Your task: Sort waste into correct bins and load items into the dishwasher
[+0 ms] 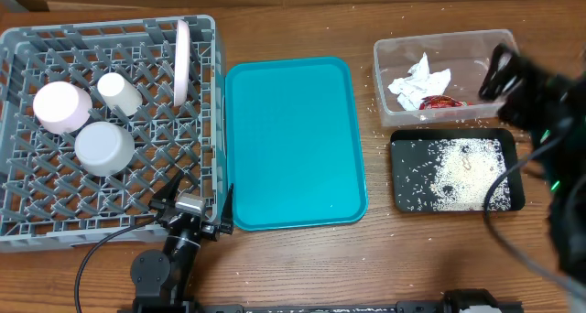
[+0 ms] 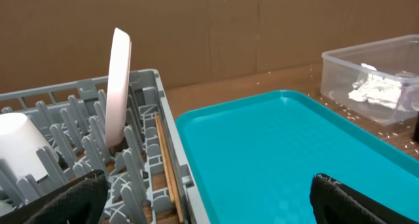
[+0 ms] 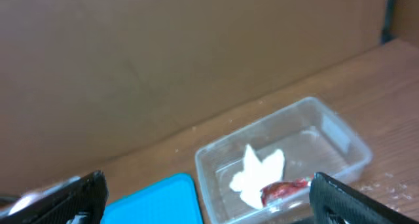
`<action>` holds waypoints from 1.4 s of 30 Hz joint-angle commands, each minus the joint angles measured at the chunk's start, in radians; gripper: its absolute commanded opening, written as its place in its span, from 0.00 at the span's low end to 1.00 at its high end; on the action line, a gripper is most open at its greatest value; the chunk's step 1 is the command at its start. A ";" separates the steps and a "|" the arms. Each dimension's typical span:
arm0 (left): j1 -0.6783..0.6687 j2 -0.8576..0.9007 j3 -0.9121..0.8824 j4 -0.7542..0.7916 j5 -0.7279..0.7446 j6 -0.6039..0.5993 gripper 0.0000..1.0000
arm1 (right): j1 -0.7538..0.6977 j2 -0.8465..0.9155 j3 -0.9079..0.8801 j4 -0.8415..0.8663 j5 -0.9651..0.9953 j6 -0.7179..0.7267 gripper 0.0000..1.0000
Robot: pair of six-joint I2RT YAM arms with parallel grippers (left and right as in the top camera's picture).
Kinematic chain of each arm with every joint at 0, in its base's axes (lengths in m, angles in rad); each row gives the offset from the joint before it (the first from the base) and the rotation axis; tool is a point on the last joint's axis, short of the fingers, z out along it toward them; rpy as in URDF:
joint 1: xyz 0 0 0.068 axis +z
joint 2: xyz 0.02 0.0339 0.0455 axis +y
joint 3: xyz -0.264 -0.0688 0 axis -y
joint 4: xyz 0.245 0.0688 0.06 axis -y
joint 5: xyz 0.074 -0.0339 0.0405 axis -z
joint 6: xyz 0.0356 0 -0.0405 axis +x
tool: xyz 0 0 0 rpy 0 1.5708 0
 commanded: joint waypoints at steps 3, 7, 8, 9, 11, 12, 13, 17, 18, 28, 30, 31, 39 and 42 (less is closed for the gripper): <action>-0.002 -0.011 -0.006 0.000 -0.013 -0.013 1.00 | 0.006 -0.254 -0.414 0.225 -0.105 0.002 1.00; -0.002 -0.011 -0.006 0.000 -0.013 -0.013 1.00 | 0.006 -0.450 -0.703 0.408 -0.113 0.002 1.00; -0.002 -0.011 -0.006 0.000 -0.013 -0.013 1.00 | 0.006 -0.511 -0.792 0.470 -0.122 0.002 1.00; -0.002 -0.011 -0.006 0.001 -0.013 -0.013 1.00 | 0.006 -0.543 -0.839 0.506 -0.129 0.002 1.00; -0.002 -0.011 -0.006 0.000 -0.013 -0.013 1.00 | 0.006 -0.600 -0.925 0.570 -0.149 0.002 1.00; -0.002 -0.011 -0.006 0.000 -0.013 -0.013 1.00 | 0.007 -0.625 -0.963 0.601 -0.159 0.002 1.00; -0.002 -0.011 -0.006 0.001 -0.013 -0.013 1.00 | 0.009 -0.650 -1.002 0.633 -0.166 0.002 1.00; -0.002 -0.011 -0.006 0.000 -0.013 -0.013 1.00 | 0.017 -0.723 -1.118 0.727 -0.173 0.002 1.00; -0.002 -0.011 -0.006 0.001 -0.013 -0.013 1.00 | 0.017 -0.739 -1.139 0.743 -0.174 0.002 1.00; -0.002 -0.011 -0.006 0.000 -0.013 -0.013 1.00 | 0.017 -0.887 -1.255 0.790 -0.187 -0.004 1.00; -0.002 -0.011 -0.006 0.000 -0.013 -0.013 1.00 | 0.017 -0.914 -1.272 0.791 -0.187 -0.004 1.00; -0.002 -0.011 -0.006 0.000 -0.013 -0.013 1.00 | 0.017 -0.926 -1.280 0.790 -0.187 -0.003 1.00; -0.002 -0.011 -0.006 0.001 -0.013 -0.013 1.00 | 0.017 -0.947 -1.342 0.830 -0.187 -0.008 1.00; -0.002 -0.011 -0.006 0.000 -0.013 -0.013 1.00 | 0.017 -0.947 -1.341 0.830 -0.187 -0.029 1.00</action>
